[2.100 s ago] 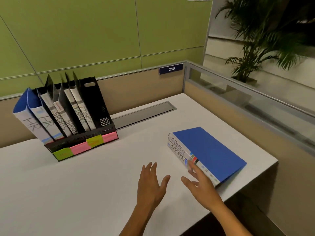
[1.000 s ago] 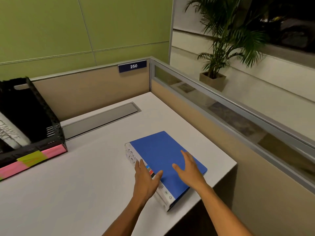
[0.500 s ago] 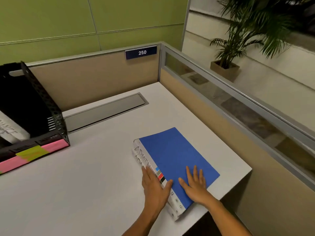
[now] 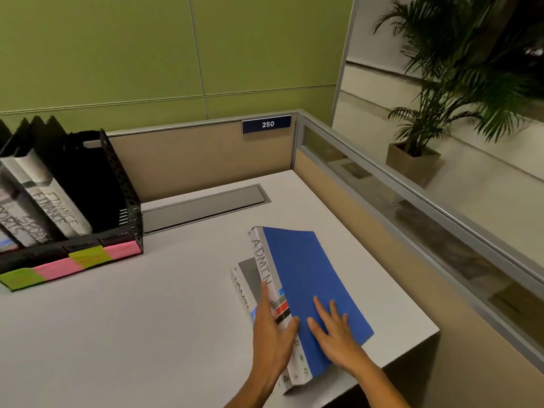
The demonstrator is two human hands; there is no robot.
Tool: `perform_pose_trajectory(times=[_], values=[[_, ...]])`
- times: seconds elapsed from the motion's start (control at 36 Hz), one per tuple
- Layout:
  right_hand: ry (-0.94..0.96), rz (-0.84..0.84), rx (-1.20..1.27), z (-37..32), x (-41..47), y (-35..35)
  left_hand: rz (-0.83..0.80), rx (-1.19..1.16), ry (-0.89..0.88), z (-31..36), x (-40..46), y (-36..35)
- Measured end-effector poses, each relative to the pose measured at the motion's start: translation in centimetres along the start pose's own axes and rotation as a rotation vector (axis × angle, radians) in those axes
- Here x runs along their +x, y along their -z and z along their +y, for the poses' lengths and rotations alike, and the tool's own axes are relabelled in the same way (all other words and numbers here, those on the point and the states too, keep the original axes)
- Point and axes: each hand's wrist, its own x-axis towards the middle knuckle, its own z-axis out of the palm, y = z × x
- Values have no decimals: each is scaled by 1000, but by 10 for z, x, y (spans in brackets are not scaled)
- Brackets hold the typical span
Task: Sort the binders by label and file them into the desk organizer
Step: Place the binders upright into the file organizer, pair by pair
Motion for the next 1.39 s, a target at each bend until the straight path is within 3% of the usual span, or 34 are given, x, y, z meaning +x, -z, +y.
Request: perform_pose_trajectory(times=[0.31,0.53,0.69,0.86,1.11,1.39], values=[[240,156,368,-43,-63,51,168,-80,-107,43,-54,-22],[459,26,530,-99,-125,83,385,59,-361,81,-98,0],[684,-83,547,-136,-157,87,491,296,-548,94,-113,27],[718,24,489,-166,-161,79,593,384,-604,92,-107,53],[625,93,417,-218,-138,56,592,548,-713,60,-69,108],[641,239,412,-299,-99,13,537,453,-851,27,-13,185]])
